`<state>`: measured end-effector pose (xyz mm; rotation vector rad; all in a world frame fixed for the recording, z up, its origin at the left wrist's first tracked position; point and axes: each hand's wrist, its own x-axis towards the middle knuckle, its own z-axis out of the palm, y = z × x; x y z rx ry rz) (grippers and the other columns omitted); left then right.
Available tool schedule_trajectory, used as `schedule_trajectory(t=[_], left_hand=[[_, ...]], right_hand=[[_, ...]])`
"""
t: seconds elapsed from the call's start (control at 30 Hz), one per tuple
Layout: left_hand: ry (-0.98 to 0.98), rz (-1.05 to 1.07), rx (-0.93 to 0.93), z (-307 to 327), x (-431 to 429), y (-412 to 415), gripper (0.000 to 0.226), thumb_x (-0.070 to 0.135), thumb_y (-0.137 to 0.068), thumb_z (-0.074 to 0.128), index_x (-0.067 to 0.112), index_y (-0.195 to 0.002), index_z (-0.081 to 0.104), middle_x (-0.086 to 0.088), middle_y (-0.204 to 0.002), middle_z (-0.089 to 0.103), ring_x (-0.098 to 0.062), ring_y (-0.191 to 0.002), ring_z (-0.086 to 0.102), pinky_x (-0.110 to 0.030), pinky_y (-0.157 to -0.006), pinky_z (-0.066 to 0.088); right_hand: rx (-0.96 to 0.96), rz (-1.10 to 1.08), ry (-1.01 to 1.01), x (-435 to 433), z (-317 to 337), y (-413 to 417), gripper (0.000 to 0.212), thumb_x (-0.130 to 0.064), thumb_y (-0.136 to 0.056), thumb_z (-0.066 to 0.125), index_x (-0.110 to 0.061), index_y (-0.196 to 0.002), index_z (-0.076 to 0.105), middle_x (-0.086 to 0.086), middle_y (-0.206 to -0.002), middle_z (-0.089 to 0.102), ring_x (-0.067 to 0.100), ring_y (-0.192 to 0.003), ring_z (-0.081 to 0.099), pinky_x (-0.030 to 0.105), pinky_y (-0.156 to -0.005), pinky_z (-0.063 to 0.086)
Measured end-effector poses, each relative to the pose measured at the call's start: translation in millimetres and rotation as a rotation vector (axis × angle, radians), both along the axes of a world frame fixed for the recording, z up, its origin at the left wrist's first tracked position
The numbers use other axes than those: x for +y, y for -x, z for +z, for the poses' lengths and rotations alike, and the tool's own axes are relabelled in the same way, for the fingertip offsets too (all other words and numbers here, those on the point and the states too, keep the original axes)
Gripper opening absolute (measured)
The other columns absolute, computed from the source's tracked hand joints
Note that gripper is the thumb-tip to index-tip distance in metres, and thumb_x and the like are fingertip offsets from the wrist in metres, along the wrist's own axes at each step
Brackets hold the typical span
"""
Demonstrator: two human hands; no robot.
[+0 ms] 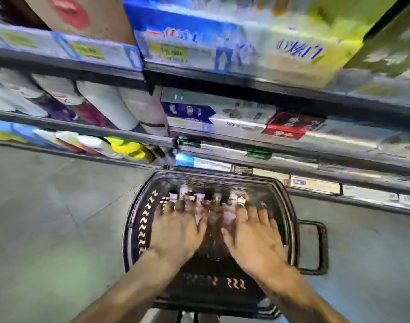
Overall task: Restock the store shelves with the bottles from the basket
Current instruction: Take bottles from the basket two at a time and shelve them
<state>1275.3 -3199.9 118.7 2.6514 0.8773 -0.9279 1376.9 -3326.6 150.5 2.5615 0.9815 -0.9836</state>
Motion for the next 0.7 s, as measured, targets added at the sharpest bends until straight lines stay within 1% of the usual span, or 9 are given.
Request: schedule_trajectory(t=[0.13,0.3,0.37,0.43,0.5,0.53,0.6,0.67,0.7], left_hand=[[0.061,0.0,0.066,-85,-3,0,0.066,0.058,-0.101,0.02,0.02,-0.152,0.035,-0.009,-0.151,0.047,-0.029,-0.142,0.039,-0.047,-0.118,0.028],[0.105,-0.012,0.16,-175,-8,12,0.058,0.055,-0.101,0.024,0.02,-0.14,0.049,-0.005,-0.143,0.056,-0.027,-0.138,0.044,-0.051,-0.118,0.026],[0.1,-0.016,0.166,-196,-12,18,0.064,0.06,-0.1,0.021,0.021,-0.143,0.047,-0.004,-0.146,0.054,-0.026,-0.142,0.04,-0.05,-0.12,0.025],[0.095,-0.006,0.141,-209,-15,20,0.078,0.068,-0.094,0.01,0.021,-0.142,0.048,-0.003,-0.145,0.054,-0.025,-0.143,0.038,-0.049,-0.119,0.026],[0.107,0.027,0.108,-224,-16,25,0.08,0.072,-0.092,0.012,0.022,-0.149,0.039,-0.003,-0.154,0.045,-0.027,-0.145,0.033,-0.047,-0.119,0.026],[0.102,0.056,0.092,-232,-15,28,0.082,0.073,-0.091,0.016,0.022,-0.154,0.03,-0.004,-0.159,0.035,-0.028,-0.147,0.03,-0.046,-0.119,0.027],[0.081,0.141,0.042,-247,-13,32,0.089,0.074,-0.09,0.019,0.018,-0.159,0.014,-0.008,-0.165,0.02,-0.029,-0.148,0.027,-0.046,-0.116,0.03],[0.067,0.298,-0.026,-267,-11,36,0.093,0.073,-0.092,0.029,0.014,-0.159,0.007,-0.012,-0.162,0.02,-0.03,-0.145,0.028,-0.045,-0.113,0.034],[0.1,0.405,-0.049,-278,-9,38,0.097,0.074,-0.09,0.037,0.012,-0.159,0.007,-0.014,-0.159,0.024,-0.031,-0.143,0.03,-0.045,-0.112,0.035]], right_hand=[[0.057,0.009,0.06,2,-90,1,0.062,-0.054,-0.101,0.036,-0.018,-0.151,0.03,0.011,-0.155,0.035,0.033,-0.141,0.035,0.047,-0.114,0.032],[0.114,-0.04,0.124,-2,-187,4,0.05,-0.044,-0.106,0.028,-0.017,-0.148,0.032,0.013,-0.157,0.034,0.032,-0.145,0.029,0.045,-0.118,0.026],[0.044,0.003,0.055,-11,-209,10,0.056,-0.046,-0.105,0.034,-0.007,-0.141,0.05,0.024,-0.146,0.05,0.04,-0.135,0.047,0.051,-0.11,0.042],[-0.006,0.012,0.019,-20,-232,15,0.057,-0.048,-0.102,0.047,0.003,-0.118,0.068,0.032,-0.125,0.065,0.046,-0.114,0.065,0.054,-0.091,0.056],[0.017,-0.006,0.048,-26,-253,16,0.055,-0.047,-0.097,0.054,0.002,-0.118,0.069,0.032,-0.124,0.066,0.046,-0.112,0.066,0.056,-0.087,0.058],[0.04,-0.02,0.087,-28,-263,16,0.059,-0.049,-0.098,0.048,-0.001,-0.128,0.063,0.029,-0.133,0.062,0.045,-0.12,0.062,0.055,-0.093,0.056],[0.059,-0.093,0.103,-30,-276,14,0.072,-0.06,-0.103,0.021,-0.009,-0.147,0.046,0.022,-0.146,0.051,0.038,-0.131,0.053,0.049,-0.105,0.048],[0.041,-0.18,0.06,-35,-291,11,0.085,-0.069,-0.1,0.008,-0.008,-0.15,0.041,0.022,-0.148,0.049,0.034,-0.13,0.054,0.044,-0.103,0.05],[0.062,-0.216,0.059,-37,-298,12,0.093,-0.073,-0.097,0.005,-0.006,-0.147,0.046,0.024,-0.141,0.054,0.033,-0.124,0.059,0.043,-0.098,0.053]])
